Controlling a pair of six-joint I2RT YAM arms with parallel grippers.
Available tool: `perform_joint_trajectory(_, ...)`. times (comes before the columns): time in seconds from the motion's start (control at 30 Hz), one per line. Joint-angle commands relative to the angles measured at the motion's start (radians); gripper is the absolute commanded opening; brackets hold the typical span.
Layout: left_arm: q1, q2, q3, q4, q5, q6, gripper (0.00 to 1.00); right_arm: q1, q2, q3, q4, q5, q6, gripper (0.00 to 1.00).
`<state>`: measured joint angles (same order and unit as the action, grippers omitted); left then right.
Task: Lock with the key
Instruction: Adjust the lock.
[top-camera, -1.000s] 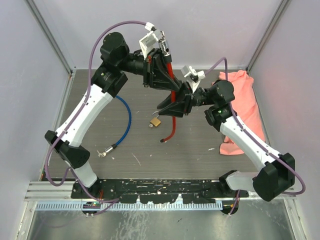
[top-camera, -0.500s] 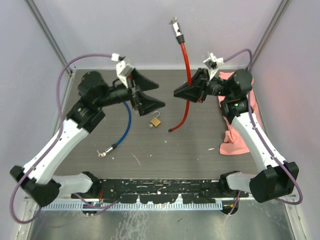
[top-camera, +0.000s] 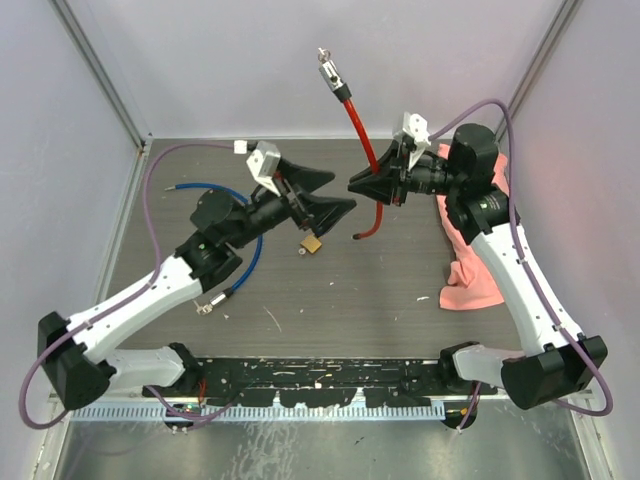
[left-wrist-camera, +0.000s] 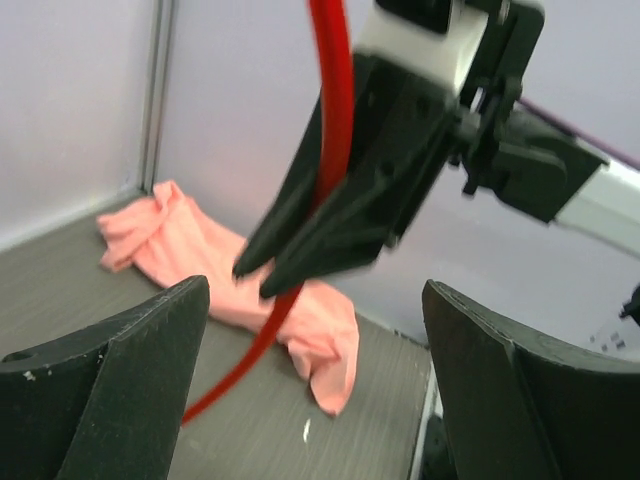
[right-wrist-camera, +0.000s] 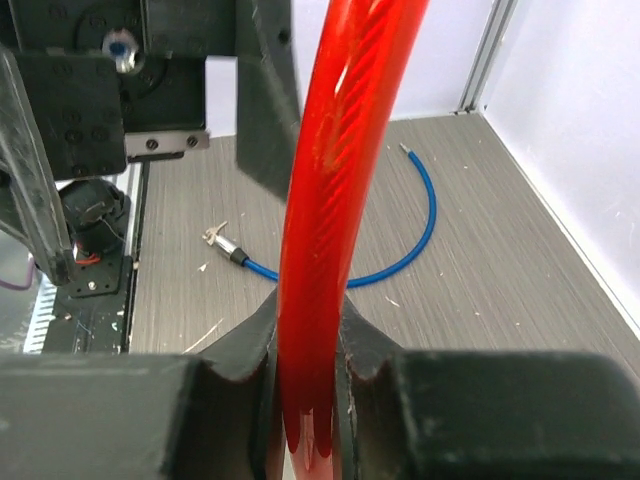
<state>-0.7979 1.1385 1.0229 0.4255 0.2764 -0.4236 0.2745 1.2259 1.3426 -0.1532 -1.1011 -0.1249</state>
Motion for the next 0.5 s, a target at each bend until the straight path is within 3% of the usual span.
perform_joint_trajectory(0.0, -0.029, 0.096, 0.174, 0.201, -0.063, 0.042, 0.88, 0.023, -0.059, -0.004, -0.008, 0.034, -0.103, 0.01)
perform_joint_trajectory(0.17, -0.053, 0.217, 0.259, 0.303, -0.077, 0.007, 0.78, 0.024, -0.070, -0.025, -0.010, 0.023, -0.110, 0.01)
perform_joint_trajectory(0.47, -0.070, 0.300, 0.323, 0.375, -0.128, -0.036, 0.65, 0.051, -0.072, -0.040, -0.014, 0.017, -0.121, 0.01)
